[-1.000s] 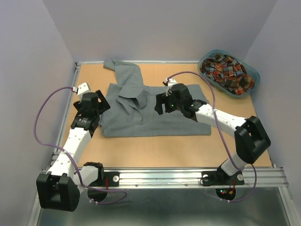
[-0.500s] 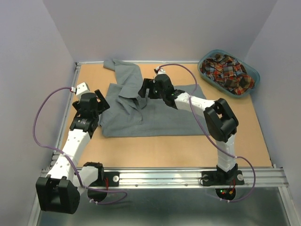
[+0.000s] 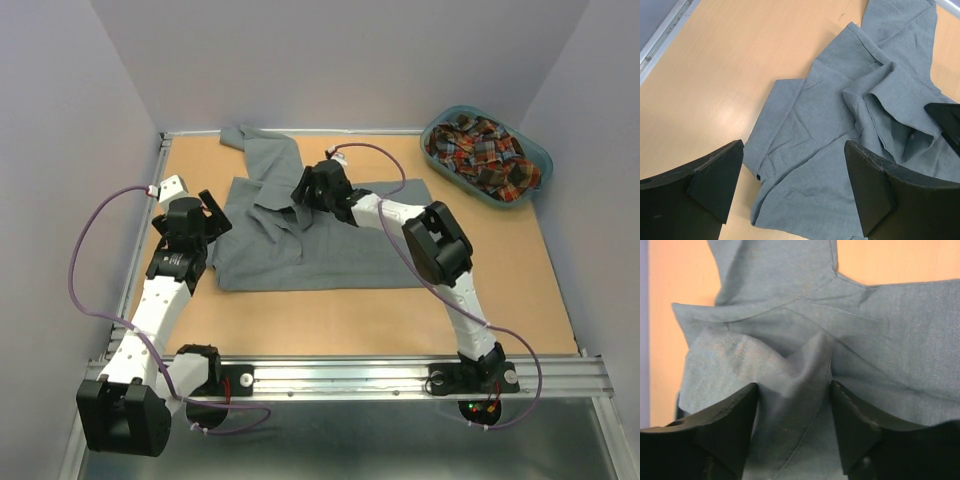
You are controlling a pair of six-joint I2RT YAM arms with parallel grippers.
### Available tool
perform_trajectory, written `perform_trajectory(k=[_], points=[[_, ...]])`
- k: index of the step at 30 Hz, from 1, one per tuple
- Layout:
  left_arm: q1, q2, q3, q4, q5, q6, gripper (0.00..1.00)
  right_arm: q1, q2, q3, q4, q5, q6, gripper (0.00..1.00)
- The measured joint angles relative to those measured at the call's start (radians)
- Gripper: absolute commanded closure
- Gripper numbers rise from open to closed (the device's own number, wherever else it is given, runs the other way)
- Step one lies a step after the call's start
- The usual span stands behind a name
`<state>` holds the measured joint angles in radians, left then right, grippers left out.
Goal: Fold and stack the long sleeve shirts
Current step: Fold the shirt
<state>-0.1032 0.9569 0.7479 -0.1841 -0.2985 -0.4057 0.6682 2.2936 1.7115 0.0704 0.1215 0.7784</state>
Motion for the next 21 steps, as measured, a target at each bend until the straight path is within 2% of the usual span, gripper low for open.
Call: perform_trajectory(k=[1,2,3,5,7,13,21], points=[[0.000,0.000,0.000,0.000,0.002,0.000,0.06,0.000,0.006,0.002,-0.005,0.001,-0.005,0.55],[0.000,0.000,0.000,0.000,0.003,0.000,0.06,0.000,0.011,0.005,-0.011,0.001,-0.017,0.61],[0.001,0.000,0.000,0.000,0.004,0.000,0.06,0.000,0.014,0.010,-0.016,0.000,-0.029,0.74],[0.003,0.000,0.000,0.000,0.006,0.000,0.06,0.000,0.019,0.030,-0.027,-0.012,-0.067,0.90],[0.007,0.000,0.000,0.000,0.009,0.000,0.06,0.000,0.018,0.061,-0.036,-0.033,-0.125,0.99],[0.007,0.000,-0.002,0.000,0.015,0.000,0.06,0.000,0.014,0.185,-0.034,-0.130,-0.396,0.99],[0.009,0.000,-0.002,0.000,0.023,-0.002,0.06,0.000,-0.036,0.206,-0.034,-0.242,-0.788,1.00]])
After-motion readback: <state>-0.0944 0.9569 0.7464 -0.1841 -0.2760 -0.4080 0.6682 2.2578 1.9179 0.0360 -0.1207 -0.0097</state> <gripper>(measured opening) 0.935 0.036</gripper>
